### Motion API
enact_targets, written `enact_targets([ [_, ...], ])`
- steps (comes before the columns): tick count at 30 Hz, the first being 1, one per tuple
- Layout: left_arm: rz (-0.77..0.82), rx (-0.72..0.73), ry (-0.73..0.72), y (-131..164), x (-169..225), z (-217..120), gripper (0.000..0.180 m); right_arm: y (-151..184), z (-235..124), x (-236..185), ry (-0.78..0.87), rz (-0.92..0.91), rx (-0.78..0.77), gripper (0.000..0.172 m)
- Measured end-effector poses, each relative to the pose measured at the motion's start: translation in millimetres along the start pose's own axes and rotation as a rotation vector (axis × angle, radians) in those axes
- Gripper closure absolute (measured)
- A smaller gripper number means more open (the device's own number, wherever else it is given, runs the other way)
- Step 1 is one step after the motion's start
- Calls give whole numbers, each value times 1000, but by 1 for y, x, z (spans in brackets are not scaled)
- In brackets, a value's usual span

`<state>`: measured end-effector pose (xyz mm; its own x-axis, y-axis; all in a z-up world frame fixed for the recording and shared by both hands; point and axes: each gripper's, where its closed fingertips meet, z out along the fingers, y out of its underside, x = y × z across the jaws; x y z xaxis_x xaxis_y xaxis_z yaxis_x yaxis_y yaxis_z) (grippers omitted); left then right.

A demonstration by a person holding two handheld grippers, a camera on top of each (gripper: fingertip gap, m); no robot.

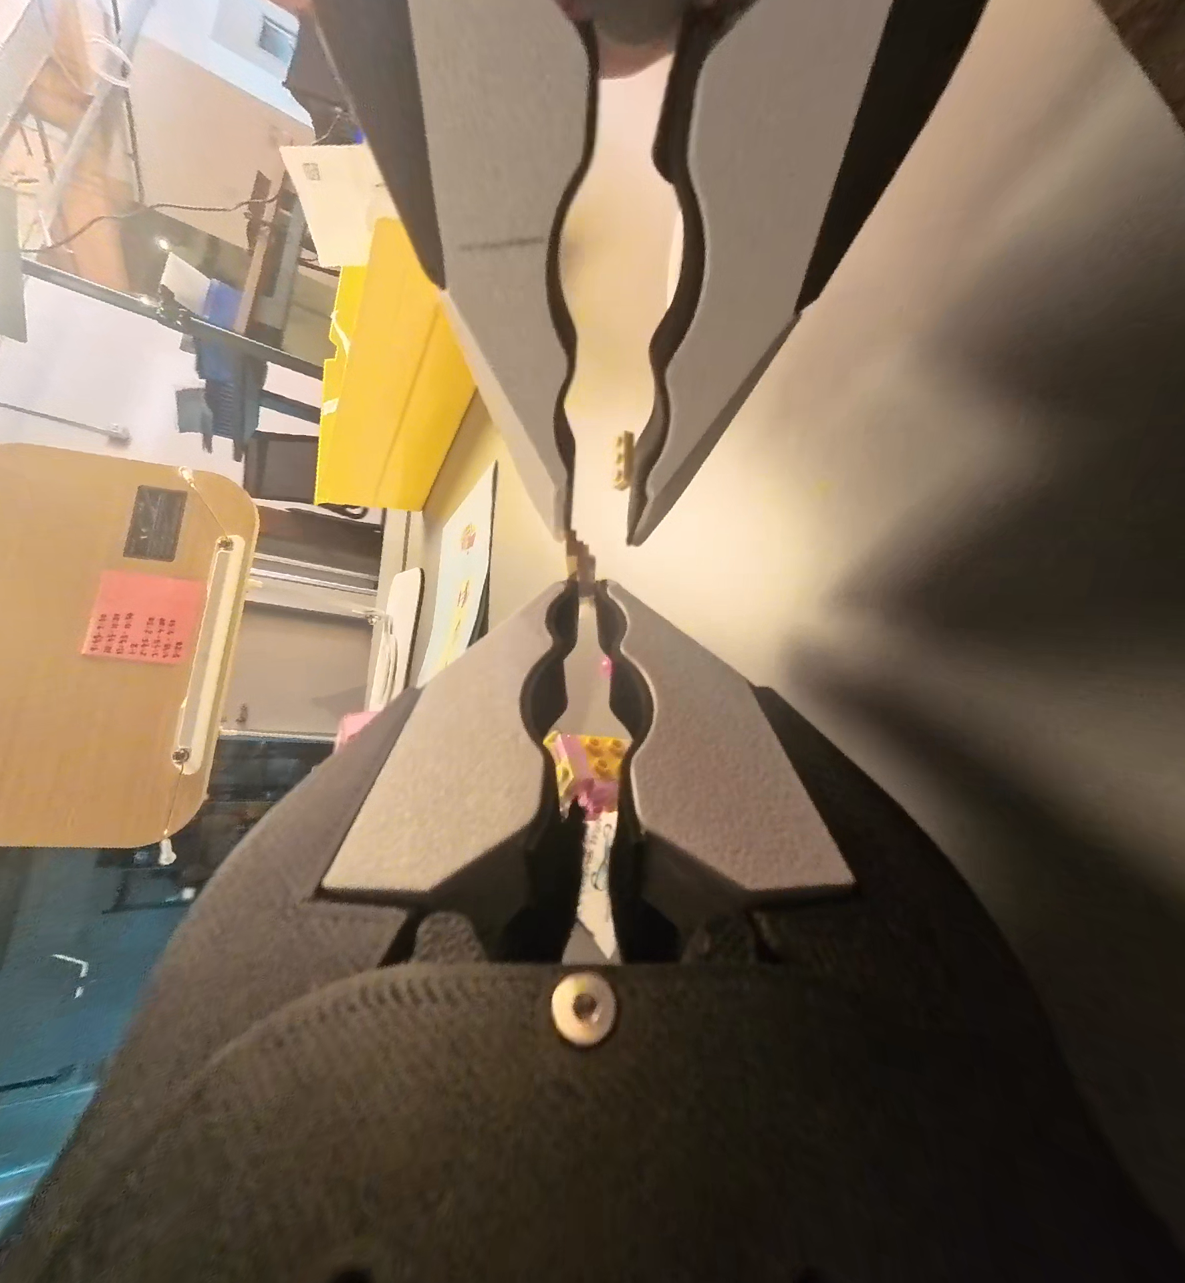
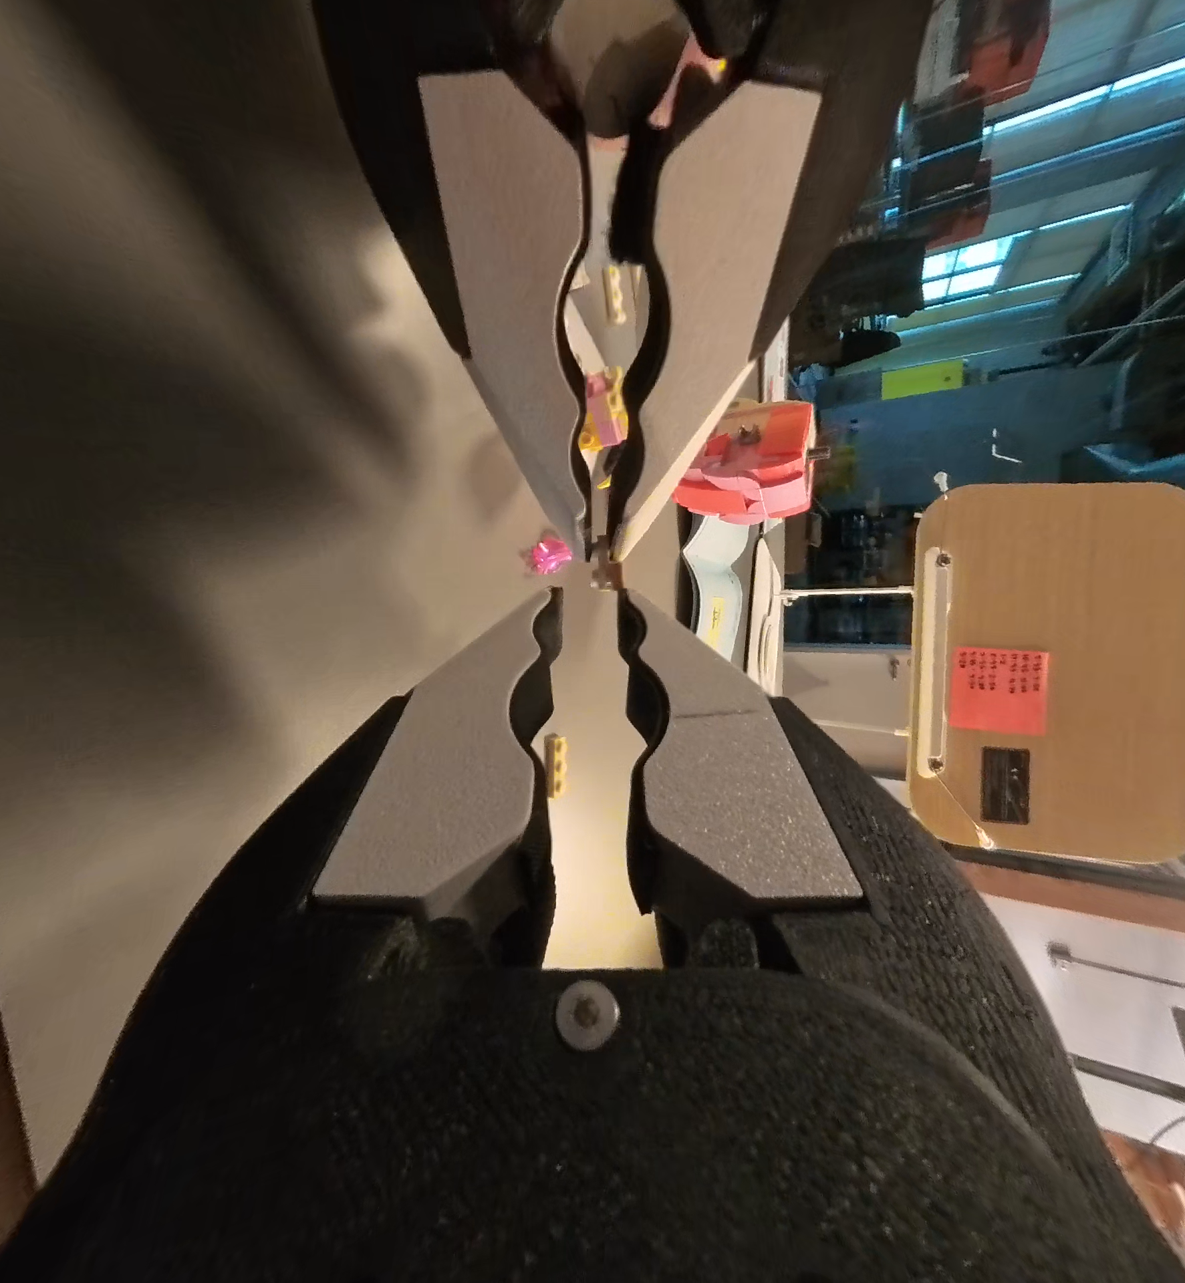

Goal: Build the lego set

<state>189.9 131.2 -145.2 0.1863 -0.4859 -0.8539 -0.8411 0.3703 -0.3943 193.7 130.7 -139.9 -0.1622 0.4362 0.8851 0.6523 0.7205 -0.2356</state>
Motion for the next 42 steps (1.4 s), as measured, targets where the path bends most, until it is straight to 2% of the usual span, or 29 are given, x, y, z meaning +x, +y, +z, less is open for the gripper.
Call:
enact_targets([
  [3,54,-21,-32,1,-1,0,177,0,1,0,-1,2,-11,159],
  [6,73,-24,-28,2,2,1,177,1,2,4,16,-14,-25,172],
  [13,68,30,-46,-4,-2,-2,177,4,3,5,15,11,-2,172],
  [25,15,33,-41,0,-5,-2,177,2,4,7,36,96,62,172],
  [29,14,21,-42,3,-6,-1,177,-1,2,7,29,126,82,156],
  [31,18,22,-39,2,-5,-1,177,-1,2,7,29,132,77,153],
  [42,53,20,-40,1,-2,-1,177,-6,8,4,51,107,50,161],
])
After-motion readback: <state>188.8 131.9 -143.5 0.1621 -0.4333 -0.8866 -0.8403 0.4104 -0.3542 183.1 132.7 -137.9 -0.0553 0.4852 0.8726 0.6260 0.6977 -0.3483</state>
